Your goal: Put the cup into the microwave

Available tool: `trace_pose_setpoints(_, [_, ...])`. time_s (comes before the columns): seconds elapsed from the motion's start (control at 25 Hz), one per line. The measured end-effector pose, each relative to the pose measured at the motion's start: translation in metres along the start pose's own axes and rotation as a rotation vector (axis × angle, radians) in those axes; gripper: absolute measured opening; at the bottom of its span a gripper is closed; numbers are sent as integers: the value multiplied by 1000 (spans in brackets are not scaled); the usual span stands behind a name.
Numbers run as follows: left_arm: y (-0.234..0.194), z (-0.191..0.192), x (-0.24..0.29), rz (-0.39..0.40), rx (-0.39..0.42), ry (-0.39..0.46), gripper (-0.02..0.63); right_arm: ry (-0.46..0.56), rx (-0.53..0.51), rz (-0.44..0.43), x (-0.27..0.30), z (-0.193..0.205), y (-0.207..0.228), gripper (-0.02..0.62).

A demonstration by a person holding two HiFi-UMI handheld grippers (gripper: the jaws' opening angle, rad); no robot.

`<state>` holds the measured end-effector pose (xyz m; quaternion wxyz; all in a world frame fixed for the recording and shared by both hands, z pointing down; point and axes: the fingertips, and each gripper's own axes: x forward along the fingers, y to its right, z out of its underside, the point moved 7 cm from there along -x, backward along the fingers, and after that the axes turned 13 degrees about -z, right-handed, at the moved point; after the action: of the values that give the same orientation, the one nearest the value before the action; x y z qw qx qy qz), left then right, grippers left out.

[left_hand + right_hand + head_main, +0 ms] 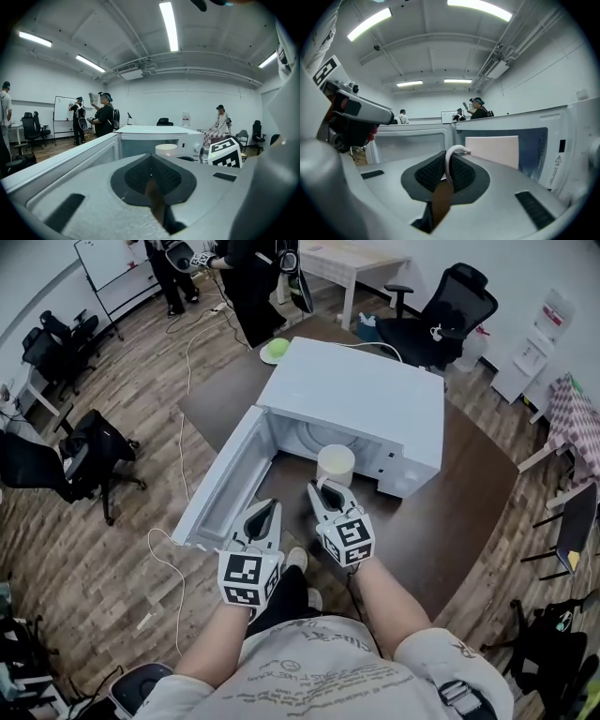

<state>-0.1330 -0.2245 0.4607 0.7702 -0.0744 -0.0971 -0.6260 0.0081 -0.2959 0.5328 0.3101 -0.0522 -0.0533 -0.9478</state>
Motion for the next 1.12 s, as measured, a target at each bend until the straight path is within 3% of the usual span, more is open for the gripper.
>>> trace_pose_setpoints(0.52, [-12,3,44,30,-3,-40,14,-23,8,65,56,20,69,32])
trace_pose_setpoints(1.12, [-20,4,64,57,91,-72,14,-61,13,132,103,40,126,32])
